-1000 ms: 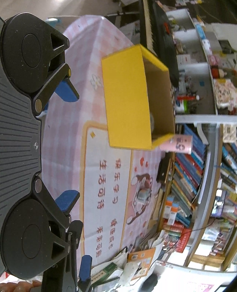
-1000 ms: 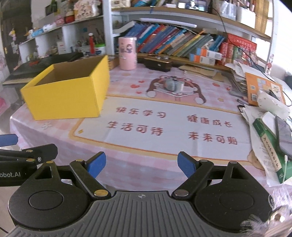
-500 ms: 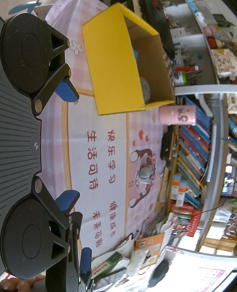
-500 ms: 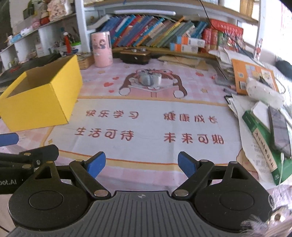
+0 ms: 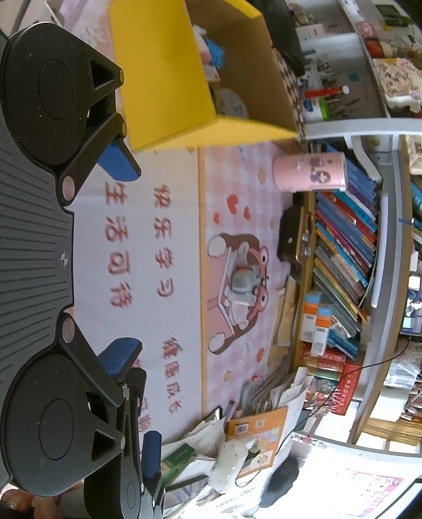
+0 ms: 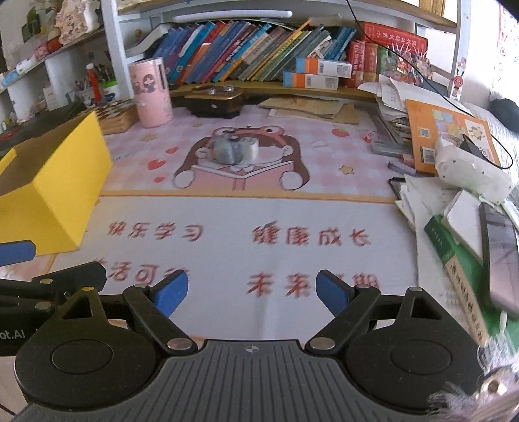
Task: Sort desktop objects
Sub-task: 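Move left tool toward grey plush toy while right tool approaches white plug adapter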
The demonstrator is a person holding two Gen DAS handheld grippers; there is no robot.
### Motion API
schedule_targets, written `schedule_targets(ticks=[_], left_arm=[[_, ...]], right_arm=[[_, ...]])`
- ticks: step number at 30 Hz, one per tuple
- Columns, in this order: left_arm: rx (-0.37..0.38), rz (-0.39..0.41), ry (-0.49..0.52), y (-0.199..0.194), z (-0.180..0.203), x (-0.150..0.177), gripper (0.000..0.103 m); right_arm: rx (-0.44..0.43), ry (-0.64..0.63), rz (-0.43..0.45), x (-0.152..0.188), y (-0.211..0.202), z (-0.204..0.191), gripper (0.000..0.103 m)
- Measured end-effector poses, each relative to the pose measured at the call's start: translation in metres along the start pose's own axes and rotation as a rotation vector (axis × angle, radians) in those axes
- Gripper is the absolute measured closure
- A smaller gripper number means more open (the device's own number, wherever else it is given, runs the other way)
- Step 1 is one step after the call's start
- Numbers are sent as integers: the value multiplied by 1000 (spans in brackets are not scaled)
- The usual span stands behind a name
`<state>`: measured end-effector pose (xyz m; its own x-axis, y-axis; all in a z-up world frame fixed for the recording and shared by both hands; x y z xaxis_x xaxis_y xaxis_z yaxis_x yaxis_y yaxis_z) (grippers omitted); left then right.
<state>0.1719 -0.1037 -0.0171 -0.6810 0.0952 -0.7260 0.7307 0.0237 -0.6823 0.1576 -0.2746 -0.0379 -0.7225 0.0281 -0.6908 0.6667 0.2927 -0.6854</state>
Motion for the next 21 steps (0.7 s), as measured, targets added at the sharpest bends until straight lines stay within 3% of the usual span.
schedule_targets(ticks=[10,21], left_arm=[[-13,-7,-38,25,39,-28,0],[-103,35,-59,67,62,-63,0]], right_arm=[[-13,-23,-8,-31,13,49,17],[-32,-91,36,-64,28,87,17]])
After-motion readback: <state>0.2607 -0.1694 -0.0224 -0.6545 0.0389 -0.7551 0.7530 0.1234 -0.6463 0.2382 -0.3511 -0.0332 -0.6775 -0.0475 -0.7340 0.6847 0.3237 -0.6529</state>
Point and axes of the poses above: each gripper's, at about its wrist camera, not at the fingertips, and y roughly the way its jaws point, z to its right, x to its underside, the point moved 3 cm from there along y, roughly the way its jaws point, and after that the axes turned 14 degrees about -x, right-handed, at the moved point
